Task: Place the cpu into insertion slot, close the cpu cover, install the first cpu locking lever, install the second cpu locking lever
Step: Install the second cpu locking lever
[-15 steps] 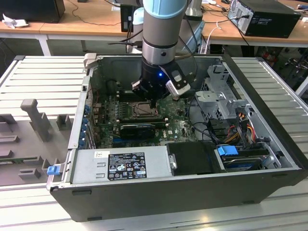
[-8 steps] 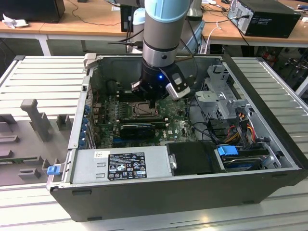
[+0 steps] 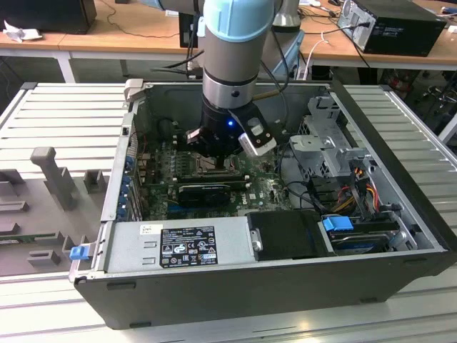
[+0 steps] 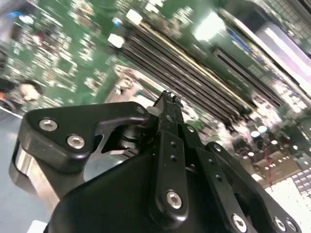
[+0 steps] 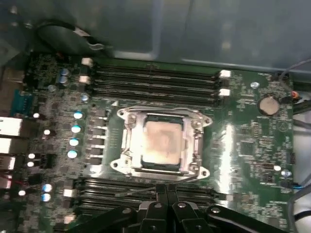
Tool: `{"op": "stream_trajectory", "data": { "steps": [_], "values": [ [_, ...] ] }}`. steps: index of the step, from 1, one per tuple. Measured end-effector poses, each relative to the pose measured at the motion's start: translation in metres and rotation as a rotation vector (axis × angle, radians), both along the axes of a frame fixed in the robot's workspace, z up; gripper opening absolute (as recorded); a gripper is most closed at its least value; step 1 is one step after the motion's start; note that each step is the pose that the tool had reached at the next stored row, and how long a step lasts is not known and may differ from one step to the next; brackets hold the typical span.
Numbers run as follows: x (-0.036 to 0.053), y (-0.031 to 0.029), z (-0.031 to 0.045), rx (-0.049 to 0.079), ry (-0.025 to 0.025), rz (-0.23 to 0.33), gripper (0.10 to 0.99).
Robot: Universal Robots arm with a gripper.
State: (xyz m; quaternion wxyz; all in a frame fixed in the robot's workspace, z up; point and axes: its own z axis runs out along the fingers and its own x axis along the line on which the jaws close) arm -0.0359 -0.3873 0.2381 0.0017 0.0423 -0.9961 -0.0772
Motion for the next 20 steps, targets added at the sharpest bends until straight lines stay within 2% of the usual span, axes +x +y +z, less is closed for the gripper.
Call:
{"op": "stream_trajectory", "data": {
  "steps": [3,4,6,10,12,13,17,20],
  "values": [
    [-0.0180,0.0000,-0.0016,0.001,-0.0001,0.000,0.106],
    [-0.0210,0.0000,-0.0035,0.002,0.0000,0.000,0.106],
    [-0.0238,-0.0001,-0.0070,0.003,-0.0001,0.000,0.106],
    [-0.0262,-0.0001,-0.0208,0.004,-0.0001,0.000,0.106],
    [-0.0271,-0.0002,-0.0242,0.010,0.0001,0.000,0.106],
    [-0.0274,-0.0009,-0.0249,0.015,0.0001,0.000,0.106],
    [-0.0322,-0.0099,-0.0270,0.077,0.0000,0.000,0.106],
    [-0.0329,-0.0152,-0.0288,0.108,0.0000,0.000,0.106]
  ]
}}
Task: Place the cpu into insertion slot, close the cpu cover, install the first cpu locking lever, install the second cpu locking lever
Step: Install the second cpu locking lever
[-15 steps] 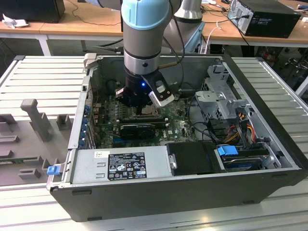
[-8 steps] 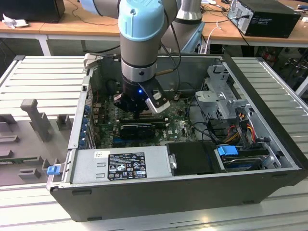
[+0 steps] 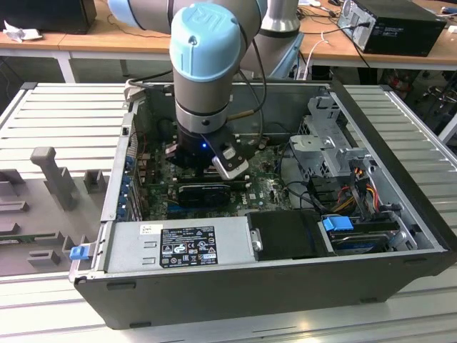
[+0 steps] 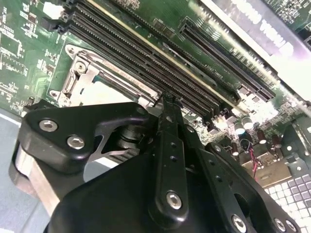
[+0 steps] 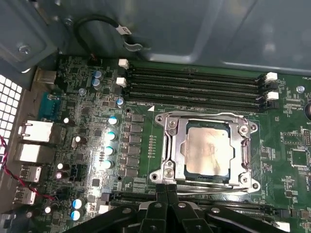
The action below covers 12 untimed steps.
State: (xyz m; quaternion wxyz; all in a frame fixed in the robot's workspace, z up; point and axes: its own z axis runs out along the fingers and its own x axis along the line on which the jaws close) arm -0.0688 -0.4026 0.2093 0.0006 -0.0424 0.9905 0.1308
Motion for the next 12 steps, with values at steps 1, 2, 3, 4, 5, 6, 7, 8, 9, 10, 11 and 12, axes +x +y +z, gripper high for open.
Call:
{"op": "stream_trajectory", "data": {
  "steps": [1,2,3,4,5,6,7,8,9,10,11,12],
  "values": [
    [-0.0001,-0.0012,-0.0005,0.007,0.0000,0.000,0.106],
    [-0.0001,-0.0027,-0.0012,0.014,0.0001,0.000,0.106],
    [-0.0001,-0.0038,-0.0020,0.020,0.0001,0.000,0.106],
    [-0.0002,-0.0049,-0.0028,0.025,0.0000,0.000,0.106],
    [-0.0003,-0.0062,-0.0039,0.033,0.0000,0.000,0.106],
    [-0.0005,-0.0072,-0.0052,0.044,0.0000,0.000,0.106],
    [-0.0007,-0.0074,-0.0060,0.047,0.0000,0.000,0.106],
    [-0.0010,-0.0076,-0.0075,0.051,-0.0001,0.000,0.106],
    [-0.0015,-0.0078,-0.0097,0.055,0.0000,0.000,0.106],
    [-0.0027,-0.0078,-0.0103,0.063,0.0002,0.000,0.106],
    [-0.0035,-0.0078,-0.0104,0.069,0.0001,0.000,0.106],
    [-0.0042,-0.0078,-0.0110,0.072,0.0000,0.000,0.106]
  ]
}}
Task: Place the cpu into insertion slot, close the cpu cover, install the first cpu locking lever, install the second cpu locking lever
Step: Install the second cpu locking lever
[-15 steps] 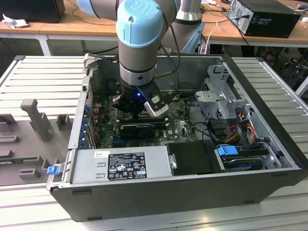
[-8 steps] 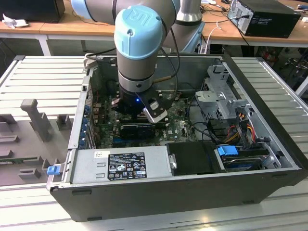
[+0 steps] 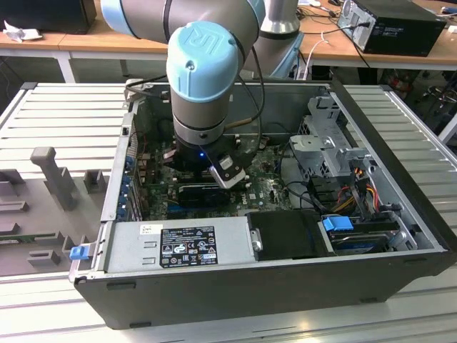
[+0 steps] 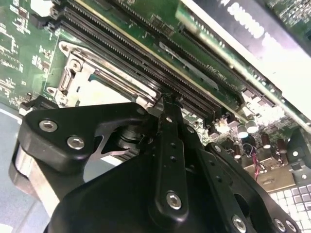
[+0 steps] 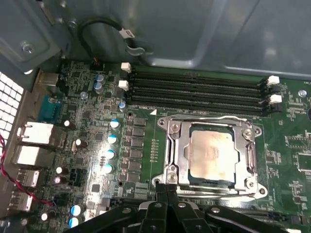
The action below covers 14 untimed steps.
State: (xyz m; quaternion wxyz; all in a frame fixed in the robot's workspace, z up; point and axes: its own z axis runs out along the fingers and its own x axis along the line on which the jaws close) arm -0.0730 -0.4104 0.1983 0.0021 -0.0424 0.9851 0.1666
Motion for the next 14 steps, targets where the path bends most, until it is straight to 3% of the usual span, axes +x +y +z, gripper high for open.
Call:
{"op": "stream_trajectory", "data": {
  "steps": [7,10,14],
  "values": [
    [-0.0020,0.0022,-0.0057,0.022,-0.0001,0.000,0.106],
    [-0.0051,0.0024,-0.0061,0.022,0.0001,0.000,0.106],
    [-0.0059,0.0028,0.0045,0.021,0.0000,0.000,0.106]
  ]
}}
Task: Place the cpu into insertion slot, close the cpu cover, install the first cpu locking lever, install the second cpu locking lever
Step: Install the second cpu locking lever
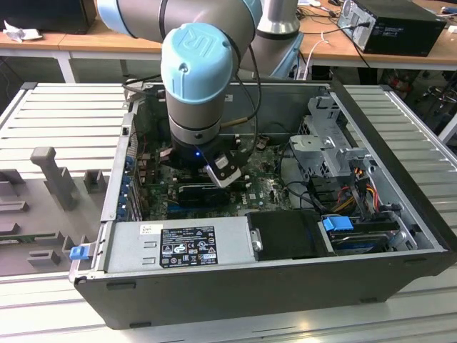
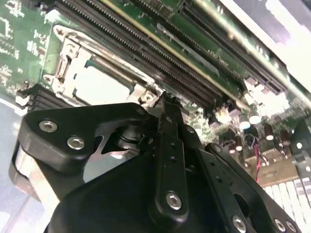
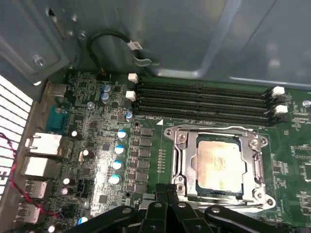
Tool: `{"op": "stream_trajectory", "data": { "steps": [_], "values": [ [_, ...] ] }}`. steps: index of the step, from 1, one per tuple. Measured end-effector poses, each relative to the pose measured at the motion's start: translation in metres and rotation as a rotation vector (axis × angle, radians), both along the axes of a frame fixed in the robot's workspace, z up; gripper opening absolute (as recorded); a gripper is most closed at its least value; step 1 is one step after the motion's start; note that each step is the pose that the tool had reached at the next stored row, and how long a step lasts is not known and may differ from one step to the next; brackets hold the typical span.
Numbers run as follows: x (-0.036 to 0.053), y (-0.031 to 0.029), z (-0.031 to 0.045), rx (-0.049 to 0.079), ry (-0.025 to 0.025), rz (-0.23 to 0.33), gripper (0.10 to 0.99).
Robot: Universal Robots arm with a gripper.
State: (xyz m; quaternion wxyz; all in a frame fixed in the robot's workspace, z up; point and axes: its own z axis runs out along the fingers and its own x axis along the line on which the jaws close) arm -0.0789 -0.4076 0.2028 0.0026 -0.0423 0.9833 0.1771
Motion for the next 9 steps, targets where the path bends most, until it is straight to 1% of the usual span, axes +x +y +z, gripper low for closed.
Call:
{"op": "stream_trajectory", "data": {
  "steps": [5,8,9],
  "values": [
    [-0.0003,0.0011,0.0091,-0.003,0.0001,0.000,0.106],
    [-0.0012,0.0012,0.0188,-0.004,0.0000,0.000,0.106],
    [-0.0014,0.0011,0.0205,-0.004,0.0000,0.000,0.106]
  ]
}}
